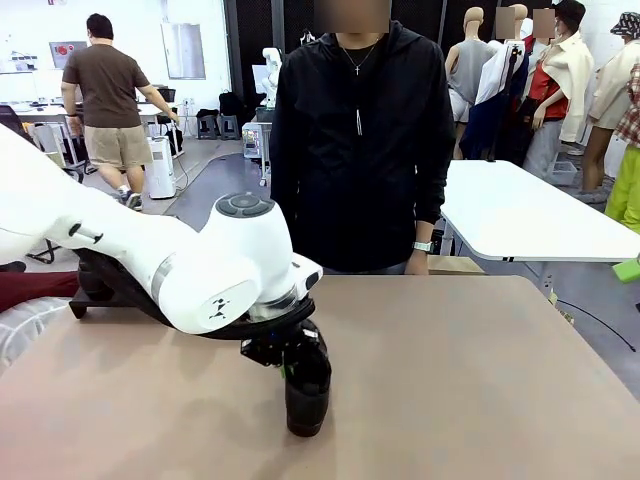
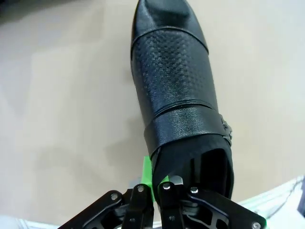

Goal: Organize the shoes by placing them on the stand.
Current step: Place the Shoe from the middle of the table onto the Shoes Stand.

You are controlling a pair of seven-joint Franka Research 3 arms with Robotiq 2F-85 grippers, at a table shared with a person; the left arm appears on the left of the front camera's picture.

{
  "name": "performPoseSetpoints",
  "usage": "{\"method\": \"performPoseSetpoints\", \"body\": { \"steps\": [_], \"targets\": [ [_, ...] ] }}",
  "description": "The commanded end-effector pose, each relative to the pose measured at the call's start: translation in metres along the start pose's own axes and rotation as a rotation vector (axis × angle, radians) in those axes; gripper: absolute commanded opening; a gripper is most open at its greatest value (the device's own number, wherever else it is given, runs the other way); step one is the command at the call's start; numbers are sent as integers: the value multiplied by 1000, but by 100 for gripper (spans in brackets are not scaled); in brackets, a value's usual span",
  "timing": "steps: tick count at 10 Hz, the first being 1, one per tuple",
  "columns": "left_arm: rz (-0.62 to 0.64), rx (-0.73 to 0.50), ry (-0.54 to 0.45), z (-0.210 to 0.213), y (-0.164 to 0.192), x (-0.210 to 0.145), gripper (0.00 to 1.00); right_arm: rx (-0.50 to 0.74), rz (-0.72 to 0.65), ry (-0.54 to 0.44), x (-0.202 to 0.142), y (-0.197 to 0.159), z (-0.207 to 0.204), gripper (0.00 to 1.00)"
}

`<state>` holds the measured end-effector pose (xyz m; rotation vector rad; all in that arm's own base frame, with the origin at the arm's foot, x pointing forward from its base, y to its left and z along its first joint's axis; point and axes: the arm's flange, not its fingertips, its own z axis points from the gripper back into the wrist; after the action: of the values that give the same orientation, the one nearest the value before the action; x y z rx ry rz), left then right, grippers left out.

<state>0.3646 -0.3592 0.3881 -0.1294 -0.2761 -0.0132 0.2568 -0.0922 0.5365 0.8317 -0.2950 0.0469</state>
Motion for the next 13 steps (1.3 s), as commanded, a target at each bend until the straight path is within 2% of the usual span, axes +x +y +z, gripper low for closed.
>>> {"method": "performPoseSetpoints", "body": {
  "steps": [1, 2, 4, 5, 6, 7, 8, 9, 10, 13],
  "targets": [
    [-185, -116, -107, 81, 6, -19, 0, 20, 26, -3, 1, 0, 2, 100],
    [-189, -106, -209, 115, 14, -24, 0, 20, 26, -3, 1, 0, 2, 100],
    [-76, -68, -391, 158, 45, -14, 0, 20, 26, -3, 1, 0, 2, 100],
    [17, -54, -472, 169, 61, -4, 0, 20, 26, -3, 1, 0, 2, 100],
    [59, -56, -551, 175, 78, 9, 0, 20, 26, -3, 1, 0, 2, 100],
    [73, -56, -590, 177, 88, 16, 0, 20, 26, -3, 1, 0, 2, 100],
    [73, -28, -590, 175, 100, 27, 0, 20, 26, -3, 1, 0, 2, 100],
    [47, -129, -470, 175, 107, 23, 0, 20, 26, -3, 1, 0, 2, 100],
    [86, -37, -558, 190, 108, 25, 0, 20, 26, -3, 1, 0, 2, 100],
    [86, -37, -558, 190, 108, 25, 0, 20, 26, -3, 1, 0, 2, 100]
  ]
}}
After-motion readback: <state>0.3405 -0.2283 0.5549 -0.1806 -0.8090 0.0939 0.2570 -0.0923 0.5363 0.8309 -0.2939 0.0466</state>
